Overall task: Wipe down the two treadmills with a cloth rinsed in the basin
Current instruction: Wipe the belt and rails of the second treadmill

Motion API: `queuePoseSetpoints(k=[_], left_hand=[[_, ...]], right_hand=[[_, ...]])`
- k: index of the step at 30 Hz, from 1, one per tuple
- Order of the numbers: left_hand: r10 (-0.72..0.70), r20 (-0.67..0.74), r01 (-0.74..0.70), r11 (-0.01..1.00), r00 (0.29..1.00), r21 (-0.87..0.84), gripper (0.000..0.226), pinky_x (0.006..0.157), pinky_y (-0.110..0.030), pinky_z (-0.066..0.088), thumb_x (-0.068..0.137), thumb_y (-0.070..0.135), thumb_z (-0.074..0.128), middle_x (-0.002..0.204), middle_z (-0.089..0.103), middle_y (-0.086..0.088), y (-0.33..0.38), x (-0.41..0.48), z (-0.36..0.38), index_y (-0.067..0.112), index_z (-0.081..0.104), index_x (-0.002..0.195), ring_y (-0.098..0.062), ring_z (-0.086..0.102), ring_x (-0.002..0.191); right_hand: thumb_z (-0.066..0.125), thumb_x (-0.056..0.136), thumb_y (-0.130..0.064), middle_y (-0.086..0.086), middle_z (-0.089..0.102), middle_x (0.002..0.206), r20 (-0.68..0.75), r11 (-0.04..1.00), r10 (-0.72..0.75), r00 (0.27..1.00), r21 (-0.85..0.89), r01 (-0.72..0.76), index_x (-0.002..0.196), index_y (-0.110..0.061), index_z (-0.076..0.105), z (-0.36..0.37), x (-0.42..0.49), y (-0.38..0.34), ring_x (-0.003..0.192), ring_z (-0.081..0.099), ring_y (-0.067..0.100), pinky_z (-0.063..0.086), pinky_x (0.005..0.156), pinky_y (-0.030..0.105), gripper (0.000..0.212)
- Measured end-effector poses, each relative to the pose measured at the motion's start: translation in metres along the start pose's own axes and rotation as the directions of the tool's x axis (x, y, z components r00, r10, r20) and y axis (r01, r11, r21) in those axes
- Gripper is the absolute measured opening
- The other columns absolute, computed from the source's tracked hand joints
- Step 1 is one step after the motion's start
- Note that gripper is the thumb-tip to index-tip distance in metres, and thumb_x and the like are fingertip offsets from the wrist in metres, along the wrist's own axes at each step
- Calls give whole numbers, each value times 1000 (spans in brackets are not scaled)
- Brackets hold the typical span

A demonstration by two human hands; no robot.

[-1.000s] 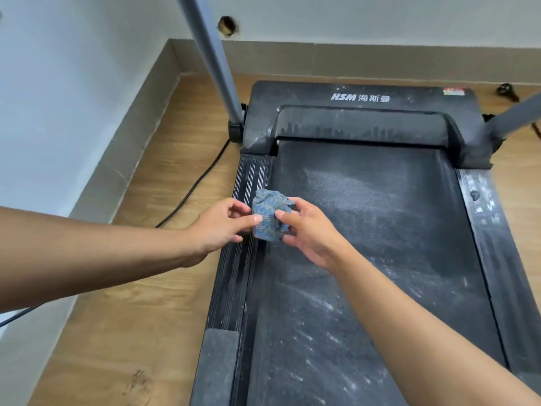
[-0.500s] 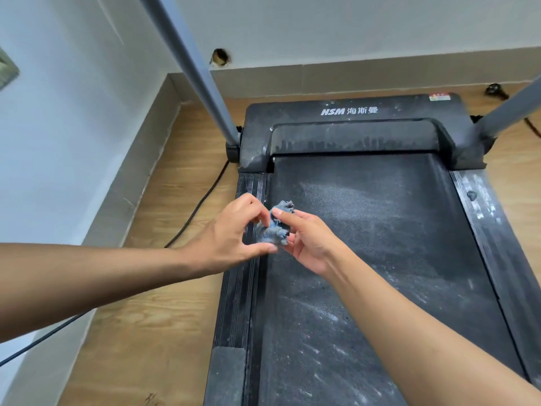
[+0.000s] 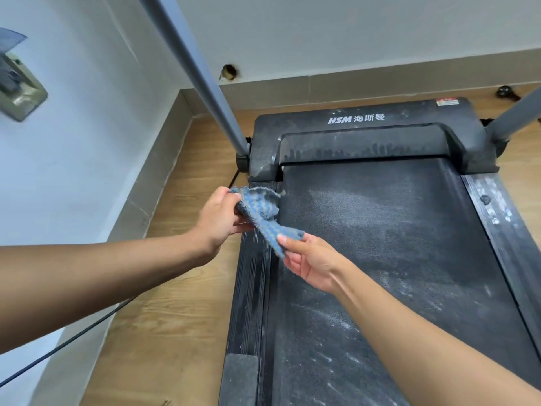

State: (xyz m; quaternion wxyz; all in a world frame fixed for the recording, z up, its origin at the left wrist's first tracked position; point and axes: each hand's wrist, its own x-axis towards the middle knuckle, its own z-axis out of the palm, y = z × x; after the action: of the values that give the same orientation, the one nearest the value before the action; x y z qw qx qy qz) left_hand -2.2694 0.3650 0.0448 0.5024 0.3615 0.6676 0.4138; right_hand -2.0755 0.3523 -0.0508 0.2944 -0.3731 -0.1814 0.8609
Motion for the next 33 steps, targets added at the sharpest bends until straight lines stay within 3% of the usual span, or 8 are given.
queuePoseSetpoints(k=[4, 8, 14, 19, 22, 26, 29, 33], left_hand=[[-24, -12, 23, 994, 1000, -106, 19, 77, -48, 62, 110, 11, 38, 98, 66, -21, 7, -3, -4, 14, 51, 95, -29, 70, 76], [-31, 47, 36, 993, 998, -112, 20, 58, -40, 63, 110, 13, 37, 101, 70, -21, 11, -3, -7, 15, 52, 97, -27, 72, 73], [-49, 171, 68, 992, 984, -105, 21, 55, -34, 60, 111, 18, 33, 99, 75, -13, 19, -3, -8, 15, 54, 110, -22, 74, 79], [-47, 34, 47, 999, 998, -4, 11, 54, -37, 61, 111, 13, 46, 106, 69, -15, 13, 6, -10, 18, 54, 116, -17, 73, 70], [-87, 48, 88, 996, 995, -17, 57, 58, -38, 62, 105, 3, 56, 120, 68, -16, 10, 6, -10, 31, 36, 151, -16, 75, 70], [-62, 106, 54, 995, 992, 79, 91, 73, -40, 66, 97, -1, 70, 131, 63, -22, 10, 1, -14, 42, 22, 162, -24, 75, 89], [148, 200, -240, 772, 969, 589, 65, 100, -39, 58, 96, 29, 77, 148, 49, -2, 6, 5, -21, 43, 45, 152, -15, 70, 110], [138, 409, -412, 552, 902, 724, 46, 117, -35, 43, 89, 53, 77, 144, 64, 9, 3, 6, -24, 31, 74, 129, -4, 59, 130]], right_hand=[[92, 77, -19, 17, 74, 123, -42, 909, 128, 991, -394, -134, 121, -9, 52, -9, -4, 8, 108, 76, 29, 60, 93, 36, 61], [100, 61, -46, -8, 53, 149, -14, 880, -113, 993, -465, 94, 149, -35, 47, -7, -3, -7, 134, 56, 14, 45, 117, 45, 103], [87, 83, -26, 16, 73, 127, 203, 898, -178, 963, -366, 244, 125, 1, 69, 16, 0, -18, 117, 68, 29, 36, 119, 54, 53], [77, 93, -18, 15, 75, 113, 100, 902, -274, 956, -319, 292, 122, 4, 65, 29, -1, -16, 96, 70, 27, 57, 74, 34, 39], [74, 95, -11, 17, 78, 111, 75, 841, -372, 925, -394, 370, 118, -3, 70, 30, 3, -17, 96, 74, 29, 60, 88, 44, 24], [72, 97, -9, 17, 78, 112, 70, 818, -418, 906, -404, 409, 120, -5, 73, 31, 4, -19, 100, 75, 29, 58, 98, 48, 23], [70, 99, -15, 18, 77, 114, 22, 838, -432, 902, -361, 410, 120, -7, 75, 29, 6, -19, 108, 73, 34, 54, 105, 56, 23], [71, 98, -27, 20, 76, 116, 29, 845, -392, 919, -383, 373, 119, -13, 78, 25, 8, -18, 115, 69, 45, 46, 107, 66, 26]])
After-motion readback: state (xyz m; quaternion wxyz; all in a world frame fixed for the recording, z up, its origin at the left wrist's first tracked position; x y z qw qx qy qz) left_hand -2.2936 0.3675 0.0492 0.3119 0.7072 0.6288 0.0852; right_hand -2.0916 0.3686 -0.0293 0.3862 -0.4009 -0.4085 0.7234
